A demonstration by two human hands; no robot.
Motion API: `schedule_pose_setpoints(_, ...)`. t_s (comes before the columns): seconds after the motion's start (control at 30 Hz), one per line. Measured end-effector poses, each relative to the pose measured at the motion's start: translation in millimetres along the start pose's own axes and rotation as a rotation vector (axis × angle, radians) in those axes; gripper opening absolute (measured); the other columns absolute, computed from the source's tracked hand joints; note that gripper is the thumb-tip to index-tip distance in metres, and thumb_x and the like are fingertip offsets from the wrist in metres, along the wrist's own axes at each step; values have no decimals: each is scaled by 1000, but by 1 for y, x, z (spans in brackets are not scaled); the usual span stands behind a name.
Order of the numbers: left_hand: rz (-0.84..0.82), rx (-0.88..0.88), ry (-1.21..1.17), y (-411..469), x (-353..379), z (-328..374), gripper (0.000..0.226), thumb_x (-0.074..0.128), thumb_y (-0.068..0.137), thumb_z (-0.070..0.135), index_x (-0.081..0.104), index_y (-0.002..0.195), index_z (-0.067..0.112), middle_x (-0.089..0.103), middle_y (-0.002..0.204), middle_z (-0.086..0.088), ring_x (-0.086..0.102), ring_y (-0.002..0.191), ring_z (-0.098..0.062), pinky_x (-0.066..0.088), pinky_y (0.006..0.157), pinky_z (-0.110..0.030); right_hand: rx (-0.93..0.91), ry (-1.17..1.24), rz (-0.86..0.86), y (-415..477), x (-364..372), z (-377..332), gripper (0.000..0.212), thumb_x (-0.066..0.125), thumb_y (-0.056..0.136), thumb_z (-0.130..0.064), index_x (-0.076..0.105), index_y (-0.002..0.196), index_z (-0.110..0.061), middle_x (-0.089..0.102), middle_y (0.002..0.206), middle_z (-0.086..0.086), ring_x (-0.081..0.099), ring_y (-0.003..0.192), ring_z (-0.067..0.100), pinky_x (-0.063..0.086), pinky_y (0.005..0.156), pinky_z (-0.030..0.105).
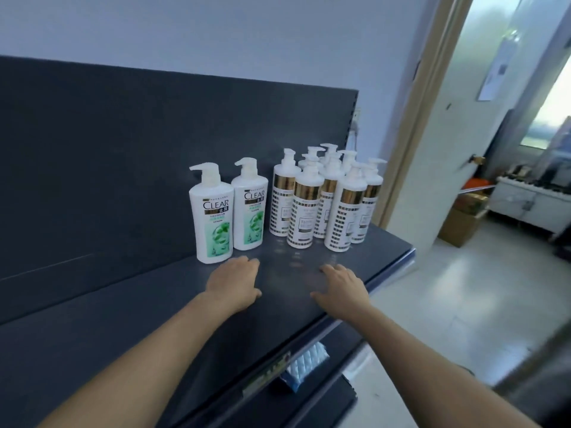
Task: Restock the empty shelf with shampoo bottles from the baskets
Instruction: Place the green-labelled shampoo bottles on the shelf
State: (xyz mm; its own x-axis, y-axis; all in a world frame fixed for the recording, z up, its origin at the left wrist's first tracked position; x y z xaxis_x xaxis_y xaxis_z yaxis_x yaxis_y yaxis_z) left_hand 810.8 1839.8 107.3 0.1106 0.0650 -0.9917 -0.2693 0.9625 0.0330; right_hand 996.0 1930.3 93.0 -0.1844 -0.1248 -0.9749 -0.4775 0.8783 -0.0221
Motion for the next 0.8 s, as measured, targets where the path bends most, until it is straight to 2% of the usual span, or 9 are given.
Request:
schedule_pose_setpoints(0.1,12,80,2,-8,-2,24,56,64,89,40,44,134,13,49,131,-6,46,124,-25,46,96,-41,82,-4,23,-32,-9,20,54,61,89,-41,47,134,-15,51,134,9,45,129,30,42,104,40)
schedule_pose_setpoints(0.27,32,208,8,-29,-4,71,57,64,89,39,45,135,12,51,130,-6,47,124,-25,47,97,-42,190,8,50,-92,-18,50,52,58,89,-39,46,135,-17,52,134,10,48,127,30,43,100,38)
schedule_pose_setpoints(0.4,29,293,0,-65,3,111,53,63,89,37,46,132,12,51,129,-6,47,124,-25,47,95,-40,272,-16,27,-148,-14,73,56,58,91,-41,44,138,-15,50,138,10,46,129,31,42,104,41)
schedule_pose_setpoints(0.53,-1,378,-37,-105,18,147,37,65,87,34,52,115,14,54,119,-5,51,117,-25,48,87,-39,345,-17,18,-203,-5,94,56,58,92,-41,42,140,-16,49,138,10,45,129,31,42,103,40)
schedule_pose_setpoints(0.8,-100,559,13,-166,52,199,35,62,89,32,49,115,13,53,124,-6,49,117,-25,43,88,-38,541,4,20,-307,17,120,55,57,93,-40,42,140,-16,46,140,9,44,129,29,42,99,39)
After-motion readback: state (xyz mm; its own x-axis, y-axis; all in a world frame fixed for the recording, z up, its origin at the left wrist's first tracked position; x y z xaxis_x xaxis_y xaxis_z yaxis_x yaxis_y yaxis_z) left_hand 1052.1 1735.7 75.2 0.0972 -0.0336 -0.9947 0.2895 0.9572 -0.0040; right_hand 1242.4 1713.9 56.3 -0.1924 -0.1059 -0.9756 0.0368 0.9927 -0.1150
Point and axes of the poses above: each hand's wrist, its own y-axis towards the middle knuckle, its own x-axis out of the palm, z = x × y, the point moved 4 cm from there along y, towards the middle knuckle
